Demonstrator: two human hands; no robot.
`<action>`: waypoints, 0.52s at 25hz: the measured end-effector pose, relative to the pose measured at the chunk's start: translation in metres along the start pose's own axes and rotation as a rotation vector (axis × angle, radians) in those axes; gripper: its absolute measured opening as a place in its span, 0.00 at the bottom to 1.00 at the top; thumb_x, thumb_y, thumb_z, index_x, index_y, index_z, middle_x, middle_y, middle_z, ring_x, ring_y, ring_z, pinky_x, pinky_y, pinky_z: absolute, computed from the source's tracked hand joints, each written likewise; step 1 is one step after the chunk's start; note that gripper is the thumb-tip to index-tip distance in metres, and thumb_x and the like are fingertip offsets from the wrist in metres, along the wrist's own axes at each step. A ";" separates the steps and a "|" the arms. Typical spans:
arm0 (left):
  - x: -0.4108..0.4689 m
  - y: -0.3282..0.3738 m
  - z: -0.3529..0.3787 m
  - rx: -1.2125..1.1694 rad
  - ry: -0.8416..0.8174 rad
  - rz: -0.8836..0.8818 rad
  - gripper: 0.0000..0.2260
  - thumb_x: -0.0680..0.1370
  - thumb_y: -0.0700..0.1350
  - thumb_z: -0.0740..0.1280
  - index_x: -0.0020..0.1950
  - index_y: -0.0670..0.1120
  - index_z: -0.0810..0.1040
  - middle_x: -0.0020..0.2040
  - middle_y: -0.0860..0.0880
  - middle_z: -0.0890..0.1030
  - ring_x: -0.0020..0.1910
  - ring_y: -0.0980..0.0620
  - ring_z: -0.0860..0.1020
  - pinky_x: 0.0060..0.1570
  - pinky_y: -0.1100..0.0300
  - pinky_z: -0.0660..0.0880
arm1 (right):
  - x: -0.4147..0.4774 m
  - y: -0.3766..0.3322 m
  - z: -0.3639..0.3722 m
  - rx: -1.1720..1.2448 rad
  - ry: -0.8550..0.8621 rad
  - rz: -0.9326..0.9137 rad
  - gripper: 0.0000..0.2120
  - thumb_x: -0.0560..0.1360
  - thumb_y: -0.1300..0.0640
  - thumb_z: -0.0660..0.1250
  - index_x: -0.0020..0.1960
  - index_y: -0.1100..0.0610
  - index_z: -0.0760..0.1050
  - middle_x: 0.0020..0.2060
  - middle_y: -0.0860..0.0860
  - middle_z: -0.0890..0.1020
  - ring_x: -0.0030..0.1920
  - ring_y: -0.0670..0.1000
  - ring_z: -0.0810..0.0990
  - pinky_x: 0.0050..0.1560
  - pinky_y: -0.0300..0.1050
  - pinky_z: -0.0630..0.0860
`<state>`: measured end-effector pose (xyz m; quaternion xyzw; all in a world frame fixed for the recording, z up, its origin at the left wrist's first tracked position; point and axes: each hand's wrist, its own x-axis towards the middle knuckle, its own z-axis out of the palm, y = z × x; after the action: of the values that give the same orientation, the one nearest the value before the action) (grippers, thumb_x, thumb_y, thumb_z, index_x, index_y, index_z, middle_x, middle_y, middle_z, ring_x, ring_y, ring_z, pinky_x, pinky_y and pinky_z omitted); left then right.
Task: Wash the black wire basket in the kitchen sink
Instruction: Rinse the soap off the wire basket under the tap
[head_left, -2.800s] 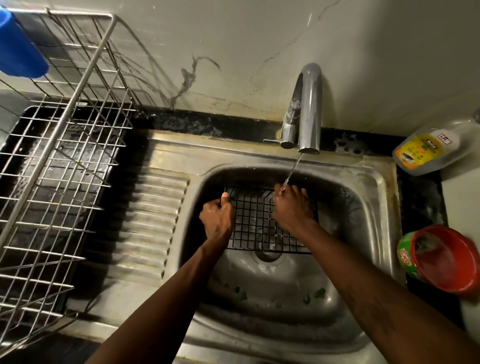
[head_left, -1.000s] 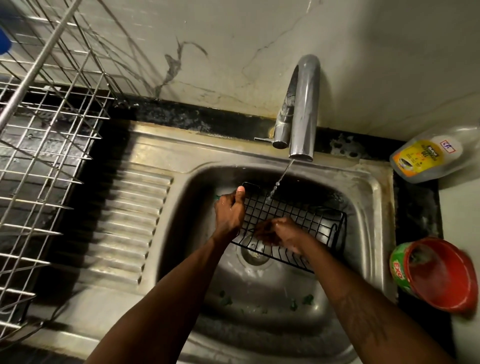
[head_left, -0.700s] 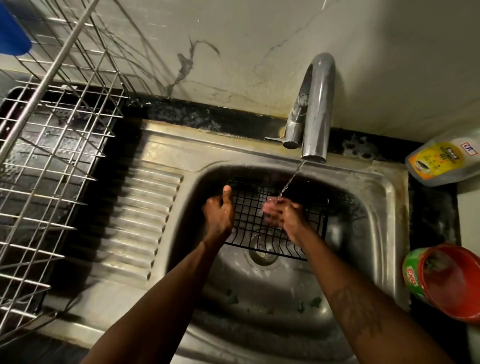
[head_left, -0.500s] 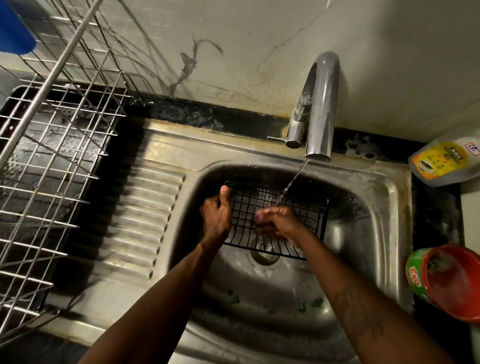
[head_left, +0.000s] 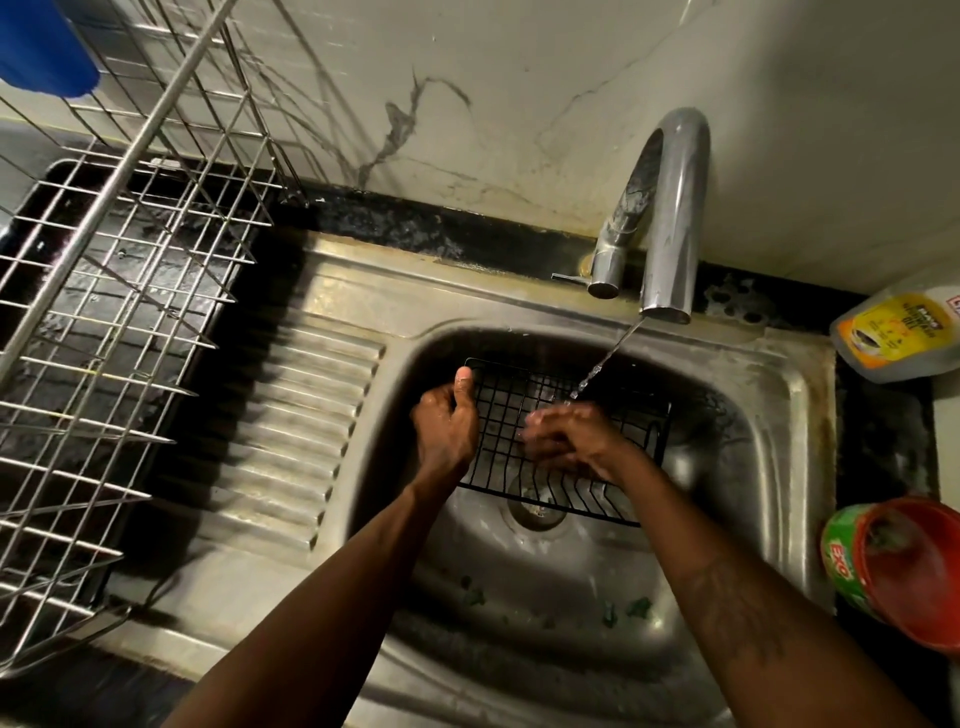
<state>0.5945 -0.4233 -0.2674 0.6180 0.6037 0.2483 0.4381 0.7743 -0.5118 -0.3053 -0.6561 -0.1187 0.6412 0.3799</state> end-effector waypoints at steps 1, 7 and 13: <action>0.000 0.002 -0.001 0.007 0.008 -0.004 0.17 0.84 0.58 0.59 0.39 0.52 0.76 0.28 0.49 0.72 0.29 0.56 0.71 0.30 0.66 0.68 | 0.003 -0.007 -0.003 0.101 0.113 -0.059 0.09 0.81 0.64 0.64 0.57 0.63 0.81 0.50 0.62 0.86 0.44 0.55 0.87 0.47 0.51 0.84; -0.004 0.016 -0.016 0.094 0.073 -0.018 0.27 0.84 0.56 0.59 0.27 0.46 0.62 0.23 0.52 0.65 0.24 0.54 0.64 0.28 0.59 0.61 | -0.009 0.004 0.007 0.069 0.100 0.074 0.12 0.78 0.63 0.60 0.52 0.63 0.82 0.46 0.60 0.87 0.47 0.58 0.87 0.48 0.51 0.83; -0.006 0.014 -0.020 0.061 0.059 0.032 0.28 0.84 0.56 0.60 0.26 0.47 0.60 0.23 0.52 0.63 0.25 0.52 0.62 0.30 0.55 0.61 | -0.002 -0.004 0.002 0.036 0.309 -0.084 0.09 0.80 0.66 0.62 0.52 0.65 0.81 0.41 0.60 0.86 0.38 0.56 0.86 0.41 0.50 0.83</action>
<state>0.5839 -0.4228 -0.2441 0.6332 0.6135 0.2549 0.3971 0.7735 -0.5095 -0.3007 -0.7343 -0.0748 0.5182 0.4320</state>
